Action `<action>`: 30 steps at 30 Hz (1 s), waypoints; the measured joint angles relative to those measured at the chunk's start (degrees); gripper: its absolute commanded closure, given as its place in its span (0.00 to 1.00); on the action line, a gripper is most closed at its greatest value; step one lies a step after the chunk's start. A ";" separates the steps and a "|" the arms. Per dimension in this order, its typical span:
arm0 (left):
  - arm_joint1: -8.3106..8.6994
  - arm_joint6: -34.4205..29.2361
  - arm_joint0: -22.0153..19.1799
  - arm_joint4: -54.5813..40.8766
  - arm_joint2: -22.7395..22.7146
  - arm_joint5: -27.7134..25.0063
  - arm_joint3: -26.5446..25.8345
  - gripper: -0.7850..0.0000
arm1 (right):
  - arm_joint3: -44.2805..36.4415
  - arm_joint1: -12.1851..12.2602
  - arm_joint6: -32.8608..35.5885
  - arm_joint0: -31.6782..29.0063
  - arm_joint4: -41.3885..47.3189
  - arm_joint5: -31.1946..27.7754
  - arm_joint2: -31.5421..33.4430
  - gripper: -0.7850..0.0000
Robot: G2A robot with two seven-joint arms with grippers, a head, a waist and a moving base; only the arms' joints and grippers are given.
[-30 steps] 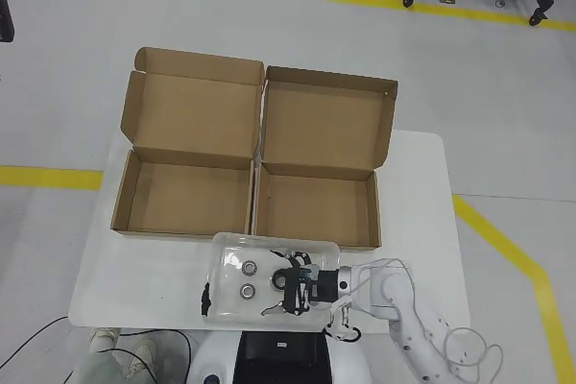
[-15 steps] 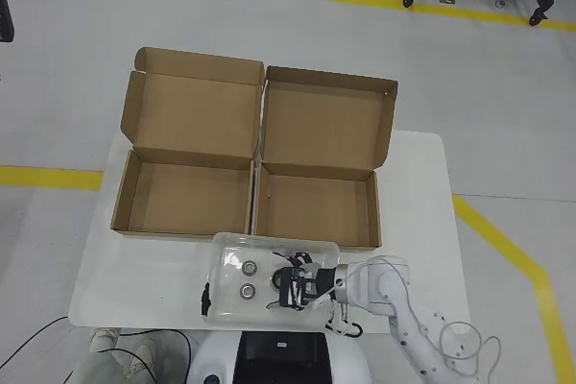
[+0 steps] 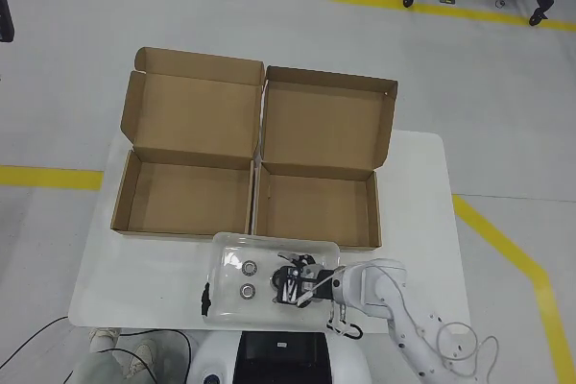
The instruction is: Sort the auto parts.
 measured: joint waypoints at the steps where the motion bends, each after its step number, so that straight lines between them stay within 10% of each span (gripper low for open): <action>1: 0.00 0.00 0.00 0.00 0.00 0.00 0.00 0.00 | 0.13 0.00 0.47 0.15 0.29 0.25 -0.27 0.17; 14: 0.00 0.00 0.00 0.00 0.00 0.00 0.00 0.00 | 3.84 -0.28 4.51 2.91 2.64 2.69 -4.06 0.23; 20: 0.00 0.00 0.00 0.00 0.00 0.00 0.00 0.00 | 4.73 -0.23 5.79 3.63 3.25 3.64 -5.03 0.55; 25: 0.00 0.00 0.00 0.00 0.00 0.00 0.00 0.00 | 4.75 -0.02 6.02 3.75 3.60 4.35 -5.19 1.00; 30: 0.00 0.00 0.00 0.00 0.00 0.00 0.00 0.00 | 3.89 0.41 5.18 3.14 4.00 4.40 -4.64 1.00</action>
